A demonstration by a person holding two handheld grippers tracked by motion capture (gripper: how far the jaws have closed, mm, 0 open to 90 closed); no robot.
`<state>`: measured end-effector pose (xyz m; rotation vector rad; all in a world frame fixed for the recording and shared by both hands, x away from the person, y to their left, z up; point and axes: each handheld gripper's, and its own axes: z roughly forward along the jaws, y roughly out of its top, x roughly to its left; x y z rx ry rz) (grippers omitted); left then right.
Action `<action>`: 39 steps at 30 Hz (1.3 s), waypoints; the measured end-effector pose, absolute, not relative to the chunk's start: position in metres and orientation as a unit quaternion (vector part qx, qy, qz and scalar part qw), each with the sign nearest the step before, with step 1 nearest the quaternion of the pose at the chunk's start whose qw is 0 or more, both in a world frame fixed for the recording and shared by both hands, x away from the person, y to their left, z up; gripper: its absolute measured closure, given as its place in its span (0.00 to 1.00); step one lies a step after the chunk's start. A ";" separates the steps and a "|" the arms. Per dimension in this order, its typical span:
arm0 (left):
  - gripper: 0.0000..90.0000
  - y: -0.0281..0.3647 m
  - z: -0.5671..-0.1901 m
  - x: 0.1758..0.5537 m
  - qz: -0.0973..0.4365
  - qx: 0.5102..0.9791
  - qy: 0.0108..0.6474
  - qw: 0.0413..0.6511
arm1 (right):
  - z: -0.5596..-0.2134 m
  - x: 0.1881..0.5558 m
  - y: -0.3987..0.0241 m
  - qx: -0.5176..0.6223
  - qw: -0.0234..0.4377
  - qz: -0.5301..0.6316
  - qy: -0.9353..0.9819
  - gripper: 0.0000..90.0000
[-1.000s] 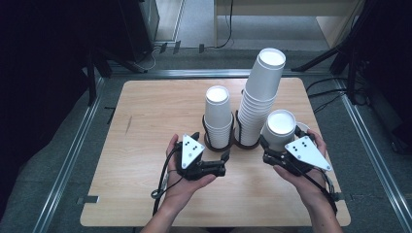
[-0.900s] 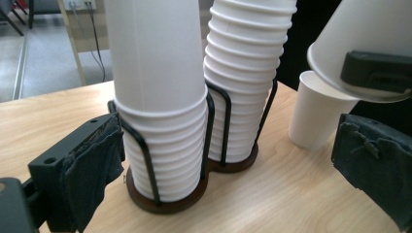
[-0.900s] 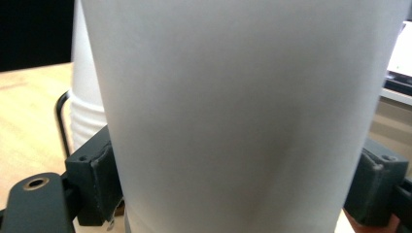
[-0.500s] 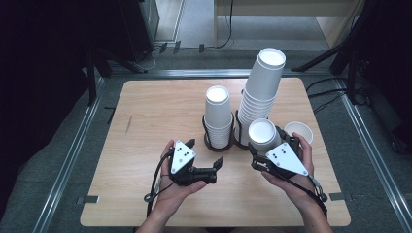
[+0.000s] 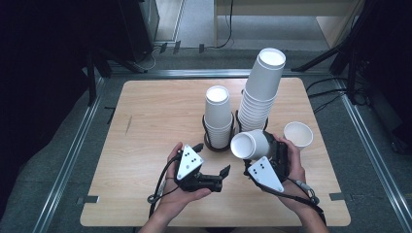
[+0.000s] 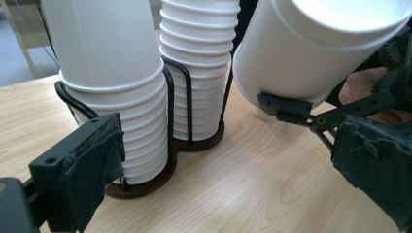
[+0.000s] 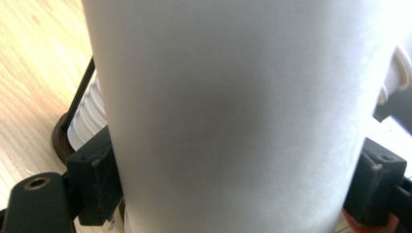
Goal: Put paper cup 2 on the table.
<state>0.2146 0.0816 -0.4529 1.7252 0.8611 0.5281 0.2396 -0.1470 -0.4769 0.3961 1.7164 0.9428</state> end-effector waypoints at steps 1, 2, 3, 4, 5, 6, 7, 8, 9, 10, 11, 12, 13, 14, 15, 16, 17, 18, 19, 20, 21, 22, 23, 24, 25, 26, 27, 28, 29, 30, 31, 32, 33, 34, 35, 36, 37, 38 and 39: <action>0.00 0.082 -0.453 0.215 0.222 0.726 0.362 0.541 | -0.477 0.240 -0.147 0.167 0.541 0.397 0.722 0.14; 0.00 0.081 -0.453 0.214 0.221 0.728 0.359 0.541 | -0.478 0.239 -0.146 0.160 0.545 0.394 0.722 0.14; 0.00 0.081 -0.453 0.214 0.221 0.730 0.357 0.540 | -0.480 0.237 -0.144 0.141 0.553 0.387 0.725 0.14; 0.00 0.081 -0.453 0.214 0.221 0.730 0.357 0.540 | -0.480 0.237 -0.144 0.141 0.553 0.387 0.725 0.14; 0.00 0.080 -0.453 0.214 0.222 0.732 0.355 0.538 | -0.482 0.236 -0.142 0.126 0.555 0.385 0.726 0.14; 0.00 0.080 -0.453 0.213 0.222 0.732 0.355 0.538 | -0.483 0.235 -0.141 0.122 0.556 0.385 0.726 0.14; 0.00 0.080 -0.453 0.213 0.222 0.732 0.355 0.538 | -0.483 0.235 -0.141 0.122 0.556 0.385 0.726 0.14; 0.00 0.078 -0.453 0.213 0.222 0.734 0.352 0.537 | -0.484 0.234 -0.139 0.113 0.560 0.380 0.727 0.14; 0.00 0.078 -0.453 0.213 0.222 0.734 0.352 0.537 | -0.484 0.234 -0.139 0.113 0.560 0.380 0.727 0.14; 0.00 0.077 -0.454 0.212 0.224 0.737 0.347 0.535 | -0.485 0.234 -0.139 0.112 0.560 0.380 0.728 0.14; 0.00 0.075 -0.454 0.211 0.228 0.740 0.344 0.531 | -0.485 0.234 -0.138 0.109 0.561 0.379 0.728 0.14; 0.00 0.073 -0.455 0.210 0.231 0.743 0.339 0.528 | -0.486 0.233 -0.137 0.108 0.560 0.379 0.729 0.14; 0.00 0.072 -0.455 0.209 0.232 0.745 0.337 0.527 | -0.486 0.233 -0.136 0.104 0.561 0.377 0.730 0.14; 0.00 0.071 -0.456 0.209 0.234 0.747 0.333 0.525 | -0.486 0.232 -0.136 0.100 0.562 0.375 0.731 0.14; 0.00 0.070 -0.456 0.208 0.235 0.748 0.331 0.525 | -0.487 0.232 -0.135 0.096 0.560 0.374 0.733 0.14; 0.00 0.069 -0.456 0.208 0.237 0.749 0.328 0.525 | -0.487 0.231 -0.135 0.091 0.560 0.373 0.734 0.14; 0.00 0.069 -0.457 0.208 0.240 0.750 0.326 0.524 | -0.488 0.230 -0.134 0.088 0.557 0.373 0.737 0.14; 0.00 0.068 -0.457 0.207 0.242 0.751 0.323 0.523 | -0.488 0.229 -0.131 0.079 0.554 0.372 0.741 0.14; 0.00 0.068 -0.457 0.207 0.244 0.752 0.321 0.522 | -0.488 0.229 -0.131 0.079 0.554 0.372 0.741 0.14; 0.00 0.068 -0.458 0.206 0.247 0.754 0.315 0.521 | -0.489 0.228 -0.129 0.072 0.548 0.374 0.744 0.14; 0.00 0.068 -0.458 0.206 0.247 0.754 0.315 0.521 | -0.489 0.228 -0.129 0.072 0.548 0.374 0.744 0.14; 0.00 0.067 -0.458 0.206 0.248 0.754 0.312 0.521 | -0.489 0.228 -0.129 0.070 0.547 0.374 0.745 0.14; 0.00 0.067 -0.458 0.205 0.249 0.755 0.310 0.522 | -0.490 0.227 -0.128 0.068 0.542 0.376 0.748 0.14; 0.00 0.066 -0.458 0.205 0.251 0.755 0.307 0.523 | -0.491 0.227 -0.127 0.064 0.539 0.376 0.751 0.14; 0.00 0.066 -0.458 0.204 0.253 0.756 0.301 0.523 | -0.491 0.226 -0.126 0.063 0.535 0.375 0.754 0.14; 0.00 0.065 -0.458 0.203 0.256 0.757 0.297 0.523 | -0.492 0.226 -0.126 0.062 0.532 0.376 0.756 0.14; 0.00 0.065 -0.458 0.203 0.258 0.758 0.293 0.522 | -0.492 0.225 -0.125 0.061 0.527 0.378 0.759 0.14; 0.00 0.064 -0.459 0.202 0.260 0.759 0.287 0.523 | -0.492 0.225 -0.125 0.060 0.525 0.378 0.760 0.14; 0.00 0.064 -0.459 0.201 0.262 0.761 0.282 0.522 | -0.492 0.225 -0.124 0.060 0.522 0.380 0.762 0.14; 0.00 0.064 -0.459 0.201 0.262 0.762 0.277 0.523 | -0.493 0.225 -0.124 0.061 0.519 0.382 0.762 0.14; 0.00 0.064 -0.459 0.200 0.262 0.762 0.274 0.524 | -0.493 0.225 -0.124 0.059 0.515 0.384 0.764 0.14; 0.00 0.064 -0.459 0.200 0.263 0.763 0.271 0.525 | -0.493 0.225 -0.124 0.057 0.513 0.384 0.766 0.14; 0.00 0.063 -0.460 0.199 0.263 0.763 0.267 0.526 | -0.492 0.224 -0.124 0.056 0.511 0.385 0.766 0.14; 0.04 0.064 -0.460 0.199 0.266 0.763 0.260 0.528 | -0.493 0.223 -0.123 0.052 0.507 0.385 0.769 0.14; 0.04 0.064 -0.460 0.199 0.266 0.763 0.260 0.528 | -0.493 0.223 -0.123 0.052 0.507 0.385 0.769 0.14; 0.04 0.064 -0.460 0.198 0.266 0.764 0.255 0.529 | -0.492 0.224 -0.123 0.050 0.506 0.385 0.770 0.14; 0.04 0.065 -0.460 0.198 0.266 0.765 0.249 0.531 | -0.492 0.223 -0.123 0.050 0.500 0.388 0.773 0.14; 0.05 0.065 -0.460 0.198 0.266 0.765 0.249 0.531 | -0.492 0.223 -0.123 0.050 0.500 0.388 0.773 0.14; 0.05 0.065 -0.460 0.197 0.267 0.764 0.246 0.533 | -0.492 0.222 -0.123 0.045 0.495 0.390 0.775 0.14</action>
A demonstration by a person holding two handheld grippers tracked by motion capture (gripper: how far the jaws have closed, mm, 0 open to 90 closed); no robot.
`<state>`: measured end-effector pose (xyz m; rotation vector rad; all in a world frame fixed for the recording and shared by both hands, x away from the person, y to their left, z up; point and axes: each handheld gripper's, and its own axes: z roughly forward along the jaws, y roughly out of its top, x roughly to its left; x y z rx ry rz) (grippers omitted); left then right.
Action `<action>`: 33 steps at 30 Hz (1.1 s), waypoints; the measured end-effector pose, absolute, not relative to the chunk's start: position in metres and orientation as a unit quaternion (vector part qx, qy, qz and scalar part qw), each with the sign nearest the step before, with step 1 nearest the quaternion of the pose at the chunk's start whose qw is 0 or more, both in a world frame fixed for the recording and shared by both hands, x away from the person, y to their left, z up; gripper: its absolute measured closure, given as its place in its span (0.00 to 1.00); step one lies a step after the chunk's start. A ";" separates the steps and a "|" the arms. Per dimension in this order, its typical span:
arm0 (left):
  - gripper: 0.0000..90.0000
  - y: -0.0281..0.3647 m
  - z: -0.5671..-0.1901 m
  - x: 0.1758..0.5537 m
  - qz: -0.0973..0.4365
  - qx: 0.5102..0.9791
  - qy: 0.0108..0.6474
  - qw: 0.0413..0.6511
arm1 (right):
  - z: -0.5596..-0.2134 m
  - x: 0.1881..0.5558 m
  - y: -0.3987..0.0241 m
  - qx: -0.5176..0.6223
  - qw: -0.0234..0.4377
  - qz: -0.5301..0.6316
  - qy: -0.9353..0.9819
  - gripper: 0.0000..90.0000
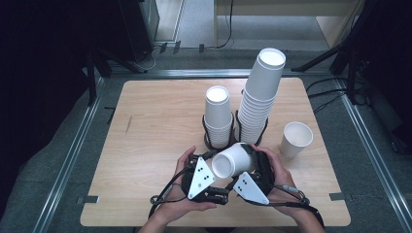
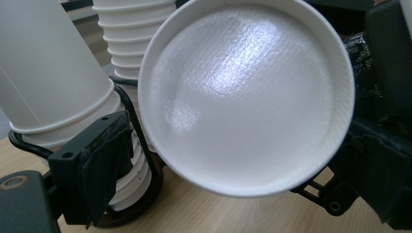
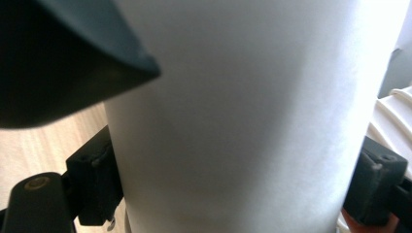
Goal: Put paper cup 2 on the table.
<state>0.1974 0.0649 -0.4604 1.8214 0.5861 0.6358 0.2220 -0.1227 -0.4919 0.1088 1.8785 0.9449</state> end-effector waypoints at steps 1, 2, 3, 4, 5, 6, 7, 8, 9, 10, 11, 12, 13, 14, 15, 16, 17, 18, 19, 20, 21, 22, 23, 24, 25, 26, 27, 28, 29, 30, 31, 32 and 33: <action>0.05 0.066 -0.460 0.197 0.268 0.765 0.241 0.534 | -0.492 0.222 -0.122 0.044 0.491 0.392 0.776 0.14; 0.06 0.066 -0.460 0.197 0.268 0.765 0.241 0.534 | -0.492 0.221 -0.122 0.043 0.489 0.394 0.777 0.14; 0.06 0.066 -0.460 0.197 0.268 0.762 0.239 0.538 | -0.492 0.221 -0.122 0.043 0.489 0.394 0.777 0.14; 0.06 0.067 -0.460 0.196 0.269 0.762 0.235 0.539 | -0.492 0.221 -0.122 0.043 0.486 0.396 0.778 0.14; 0.06 0.067 -0.460 0.196 0.270 0.763 0.231 0.540 | -0.492 0.221 -0.122 0.039 0.485 0.396 0.779 0.14; 0.06 0.066 -0.460 0.195 0.270 0.763 0.228 0.541 | -0.492 0.220 -0.121 0.039 0.482 0.398 0.780 0.14; 0.06 0.066 -0.460 0.195 0.270 0.763 0.225 0.542 | -0.492 0.219 -0.120 0.037 0.475 0.401 0.782 0.14; 0.06 0.066 -0.460 0.195 0.270 0.763 0.225 0.542 | -0.492 0.219 -0.120 0.037 0.475 0.401 0.782 0.14; 0.06 0.066 -0.460 0.195 0.271 0.763 0.223 0.542 | -0.492 0.218 -0.120 0.034 0.472 0.404 0.783 0.14; 0.07 0.066 -0.460 0.195 0.271 0.763 0.223 0.542 | -0.492 0.218 -0.120 0.034 0.472 0.404 0.783 0.14; 0.07 0.066 -0.461 0.195 0.271 0.763 0.222 0.543 | -0.492 0.218 -0.119 0.032 0.469 0.404 0.784 0.14; 0.07 0.066 -0.461 0.195 0.272 0.764 0.220 0.542 | -0.492 0.217 -0.119 0.031 0.465 0.404 0.787 0.14; 0.07 0.067 -0.461 0.194 0.273 0.764 0.217 0.542 | -0.493 0.217 -0.119 0.033 0.461 0.405 0.789 0.14; 0.08 0.067 -0.461 0.194 0.273 0.764 0.217 0.542 | -0.493 0.217 -0.119 0.033 0.461 0.405 0.789 0.14; 0.08 0.067 -0.461 0.194 0.274 0.764 0.215 0.542 | -0.492 0.218 -0.118 0.032 0.455 0.407 0.791 0.14; 0.08 0.067 -0.461 0.194 0.275 0.764 0.215 0.542 | -0.492 0.218 -0.118 0.032 0.455 0.407 0.791 0.14; 0.08 0.067 -0.461 0.194 0.276 0.764 0.214 0.542 | -0.493 0.217 -0.118 0.031 0.451 0.408 0.793 0.14; 0.08 0.067 -0.461 0.194 0.276 0.764 0.214 0.543 | -0.493 0.217 -0.118 0.031 0.446 0.410 0.795 0.14; 0.08 0.067 -0.461 0.194 0.277 0.764 0.212 0.542 | -0.493 0.216 -0.118 0.031 0.444 0.411 0.796 0.14; 0.08 0.067 -0.461 0.194 0.277 0.764 0.211 0.542 | -0.492 0.216 -0.118 0.029 0.443 0.411 0.796 0.14; 0.08 0.068 -0.461 0.194 0.277 0.764 0.210 0.543 | -0.492 0.216 -0.118 0.028 0.441 0.411 0.797 0.14; 0.10 0.068 -0.461 0.193 0.278 0.764 0.208 0.543 | -0.493 0.216 -0.118 0.027 0.438 0.411 0.799 0.14; 0.13 0.068 -0.461 0.193 0.278 0.764 0.208 0.543 | -0.493 0.216 -0.118 0.027 0.438 0.411 0.799 0.14; 0.13 0.068 -0.461 0.193 0.281 0.763 0.207 0.544 | -0.493 0.216 -0.119 0.028 0.435 0.412 0.800 0.14; 0.15 0.067 -0.462 0.193 0.281 0.763 0.205 0.544 | -0.493 0.215 -0.118 0.026 0.433 0.412 0.802 0.14; 0.15 0.067 -0.462 0.193 0.281 0.763 0.205 0.544 | -0.493 0.215 -0.118 0.026 0.433 0.412 0.802 0.14; 0.16 0.068 -0.462 0.193 0.282 0.764 0.204 0.544 | -0.493 0.215 -0.118 0.023 0.431 0.412 0.802 0.14; 0.16 0.068 -0.462 0.193 0.282 0.764 0.204 0.544 | -0.493 0.215 -0.118 0.023 0.431 0.412 0.802 0.14; 0.17 0.068 -0.462 0.193 0.282 0.765 0.203 0.543 | -0.493 0.215 -0.118 0.020 0.430 0.412 0.803 0.14; 0.17 0.068 -0.462 0.193 0.281 0.765 0.202 0.543 | -0.493 0.215 -0.118 0.020 0.430 0.412 0.803 0.14; 0.19 0.068 -0.462 0.192 0.281 0.764 0.202 0.545 | -0.494 0.215 -0.118 0.019 0.429 0.411 0.804 0.14; 0.19 0.068 -0.462 0.192 0.281 0.764 0.202 0.545 | -0.494 0.215 -0.118 0.019 0.429 0.411 0.804 0.14; 0.20 0.068 -0.462 0.192 0.278 0.764 0.202 0.547 | -0.494 0.215 -0.118 0.019 0.429 0.412 0.803 0.14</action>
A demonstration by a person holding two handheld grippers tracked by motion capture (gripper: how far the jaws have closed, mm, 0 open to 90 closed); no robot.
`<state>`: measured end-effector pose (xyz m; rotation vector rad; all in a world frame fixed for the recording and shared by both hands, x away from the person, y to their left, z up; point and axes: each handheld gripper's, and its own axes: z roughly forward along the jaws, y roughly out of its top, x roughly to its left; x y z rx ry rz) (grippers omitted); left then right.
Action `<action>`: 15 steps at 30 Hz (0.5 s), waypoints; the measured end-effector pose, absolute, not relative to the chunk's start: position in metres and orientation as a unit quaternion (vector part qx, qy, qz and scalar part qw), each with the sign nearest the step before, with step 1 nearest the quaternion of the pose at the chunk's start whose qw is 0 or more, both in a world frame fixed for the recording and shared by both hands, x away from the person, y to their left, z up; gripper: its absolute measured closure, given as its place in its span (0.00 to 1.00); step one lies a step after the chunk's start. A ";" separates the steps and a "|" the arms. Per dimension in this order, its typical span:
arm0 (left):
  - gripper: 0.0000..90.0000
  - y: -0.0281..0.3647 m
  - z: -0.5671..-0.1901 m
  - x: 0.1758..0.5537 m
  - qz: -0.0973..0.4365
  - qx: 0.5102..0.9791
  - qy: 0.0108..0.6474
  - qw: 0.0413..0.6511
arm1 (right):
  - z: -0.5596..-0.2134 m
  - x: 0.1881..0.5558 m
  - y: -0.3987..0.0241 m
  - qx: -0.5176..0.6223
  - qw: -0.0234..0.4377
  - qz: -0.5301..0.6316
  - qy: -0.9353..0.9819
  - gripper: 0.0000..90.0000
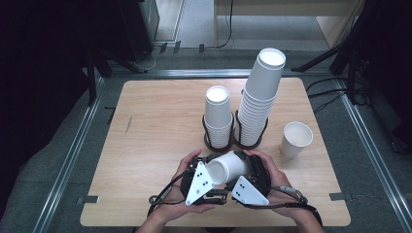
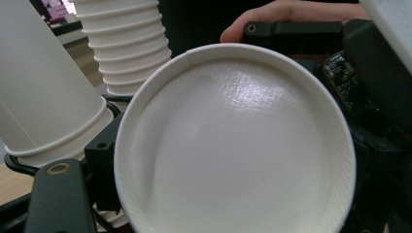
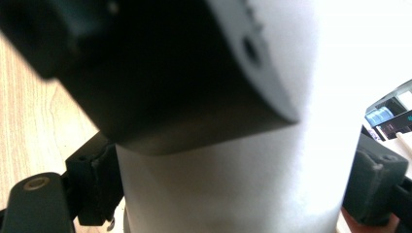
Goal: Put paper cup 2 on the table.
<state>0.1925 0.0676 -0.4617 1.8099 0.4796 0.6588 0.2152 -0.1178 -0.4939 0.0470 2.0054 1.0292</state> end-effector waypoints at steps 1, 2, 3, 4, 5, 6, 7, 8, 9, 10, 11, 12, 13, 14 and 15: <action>0.20 0.068 -0.462 0.192 0.278 0.764 0.202 0.547 | -0.494 0.215 -0.118 0.019 0.429 0.412 0.803 0.14; 0.21 0.067 -0.461 0.192 0.276 0.763 0.204 0.548 | -0.494 0.216 -0.119 0.021 0.427 0.414 0.804 0.14; 0.21 0.067 -0.461 0.192 0.274 0.763 0.205 0.548 | -0.494 0.216 -0.119 0.021 0.427 0.414 0.804 0.14; 0.21 0.067 -0.460 0.192 0.272 0.764 0.206 0.548 | -0.495 0.216 -0.119 0.021 0.426 0.415 0.804 0.14; 0.22 0.067 -0.460 0.193 0.269 0.765 0.206 0.547 | -0.495 0.216 -0.119 0.021 0.426 0.415 0.804 0.14; 0.23 0.068 -0.459 0.194 0.261 0.766 0.208 0.549 | -0.495 0.216 -0.119 0.021 0.426 0.416 0.803 0.13; 0.23 0.068 -0.459 0.194 0.261 0.766 0.208 0.549 | -0.495 0.216 -0.119 0.021 0.426 0.416 0.803 0.13; 0.23 0.071 -0.458 0.195 0.249 0.765 0.210 0.556 | -0.495 0.216 -0.120 0.021 0.420 0.422 0.803 0.12; 0.24 0.071 -0.458 0.195 0.249 0.765 0.210 0.556 | -0.495 0.216 -0.120 0.021 0.420 0.422 0.803 0.12; 0.24 0.072 -0.457 0.196 0.245 0.765 0.209 0.557 | -0.494 0.215 -0.120 0.027 0.414 0.428 0.803 0.11; 0.24 0.072 -0.457 0.196 0.241 0.764 0.211 0.560 | -0.494 0.215 -0.120 0.027 0.414 0.428 0.803 0.11; 0.25 0.072 -0.457 0.196 0.238 0.764 0.210 0.561 | -0.494 0.215 -0.120 0.029 0.413 0.431 0.802 0.10; 0.25 0.073 -0.457 0.196 0.236 0.765 0.209 0.562 | -0.495 0.215 -0.120 0.036 0.406 0.435 0.803 0.09; 0.25 0.073 -0.457 0.196 0.234 0.765 0.209 0.563 | -0.495 0.214 -0.121 0.042 0.392 0.445 0.804 0.09; 0.25 0.074 -0.456 0.196 0.230 0.763 0.209 0.567 | -0.495 0.214 -0.121 0.042 0.390 0.449 0.803 0.09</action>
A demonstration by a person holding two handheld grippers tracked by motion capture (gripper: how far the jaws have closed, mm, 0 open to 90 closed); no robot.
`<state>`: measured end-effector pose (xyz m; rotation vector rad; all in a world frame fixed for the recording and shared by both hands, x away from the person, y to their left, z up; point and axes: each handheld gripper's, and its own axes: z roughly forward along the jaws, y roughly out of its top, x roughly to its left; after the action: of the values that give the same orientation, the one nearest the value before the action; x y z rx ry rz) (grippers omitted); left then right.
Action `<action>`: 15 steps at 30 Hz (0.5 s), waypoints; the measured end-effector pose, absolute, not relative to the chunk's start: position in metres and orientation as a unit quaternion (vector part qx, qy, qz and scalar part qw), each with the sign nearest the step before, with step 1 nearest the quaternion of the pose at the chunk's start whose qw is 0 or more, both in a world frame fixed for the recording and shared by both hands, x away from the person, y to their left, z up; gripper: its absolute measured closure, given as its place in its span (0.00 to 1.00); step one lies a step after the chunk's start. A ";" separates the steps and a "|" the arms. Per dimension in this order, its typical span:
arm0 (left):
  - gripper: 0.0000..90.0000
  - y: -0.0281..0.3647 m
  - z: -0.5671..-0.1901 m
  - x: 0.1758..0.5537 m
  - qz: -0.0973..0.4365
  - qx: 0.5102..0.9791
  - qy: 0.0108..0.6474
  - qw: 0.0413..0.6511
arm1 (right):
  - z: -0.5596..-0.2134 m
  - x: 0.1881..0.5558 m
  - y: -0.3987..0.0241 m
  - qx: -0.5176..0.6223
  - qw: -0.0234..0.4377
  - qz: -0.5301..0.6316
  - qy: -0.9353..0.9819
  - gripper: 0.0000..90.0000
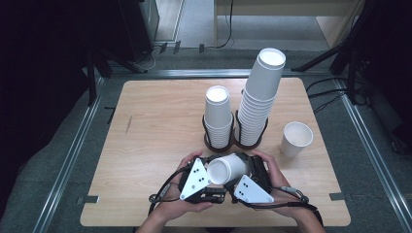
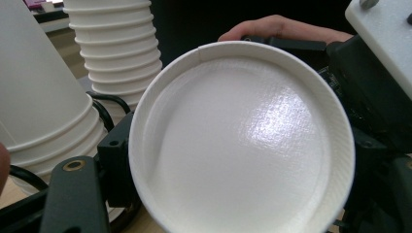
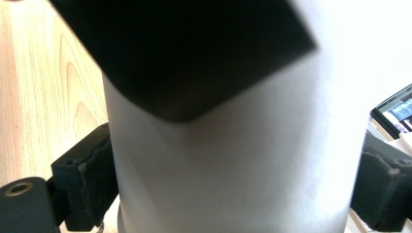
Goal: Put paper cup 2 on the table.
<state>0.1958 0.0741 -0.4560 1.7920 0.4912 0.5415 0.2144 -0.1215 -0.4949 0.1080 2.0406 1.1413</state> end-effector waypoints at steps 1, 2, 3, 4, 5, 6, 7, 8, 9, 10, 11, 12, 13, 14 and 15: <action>0.26 0.075 -0.456 0.196 0.227 0.761 0.211 0.570 | -0.494 0.215 -0.122 0.043 0.390 0.453 0.801 0.08; 0.26 0.075 -0.456 0.196 0.227 0.761 0.211 0.570 | -0.494 0.215 -0.122 0.043 0.390 0.453 0.801 0.08; 0.26 0.076 -0.455 0.196 0.223 0.760 0.211 0.573 | -0.494 0.214 -0.123 0.045 0.384 0.461 0.799 0.08; 0.26 0.076 -0.455 0.196 0.222 0.760 0.210 0.574 | -0.494 0.214 -0.123 0.045 0.384 0.461 0.799 0.08; 0.26 0.077 -0.455 0.196 0.221 0.760 0.210 0.575 | -0.494 0.213 -0.123 0.044 0.383 0.464 0.797 0.08; 0.26 0.078 -0.454 0.196 0.219 0.760 0.209 0.575 | -0.494 0.213 -0.123 0.044 0.383 0.464 0.797 0.08; 0.26 0.078 -0.454 0.197 0.217 0.759 0.209 0.578 | -0.494 0.213 -0.123 0.047 0.378 0.471 0.796 0.08; 0.26 0.080 -0.453 0.197 0.211 0.757 0.210 0.582 | -0.493 0.213 -0.123 0.047 0.378 0.473 0.795 0.08; 0.26 0.081 -0.453 0.198 0.209 0.756 0.211 0.583 | -0.493 0.213 -0.123 0.046 0.379 0.474 0.793 0.07; 0.26 0.081 -0.453 0.198 0.209 0.756 0.211 0.583 | -0.493 0.213 -0.123 0.046 0.379 0.474 0.793 0.07; 0.26 0.082 -0.453 0.198 0.207 0.755 0.213 0.585 | -0.492 0.212 -0.124 0.053 0.372 0.481 0.792 0.06; 0.26 0.083 -0.453 0.199 0.205 0.755 0.213 0.586 | -0.492 0.212 -0.124 0.053 0.372 0.481 0.792 0.06; 0.26 0.086 -0.452 0.200 0.196 0.752 0.212 0.592 | -0.490 0.211 -0.125 0.051 0.365 0.487 0.792 0.04; 0.26 0.086 -0.452 0.200 0.196 0.752 0.212 0.592 | -0.490 0.211 -0.125 0.051 0.365 0.487 0.792 0.04; 0.26 0.088 -0.452 0.200 0.193 0.751 0.211 0.595 | -0.489 0.210 -0.125 0.051 0.359 0.494 0.790 0.04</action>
<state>0.2000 0.0876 -0.4518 1.7456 0.4910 0.4475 0.2104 -0.1254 -0.4891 0.1310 2.0375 1.2740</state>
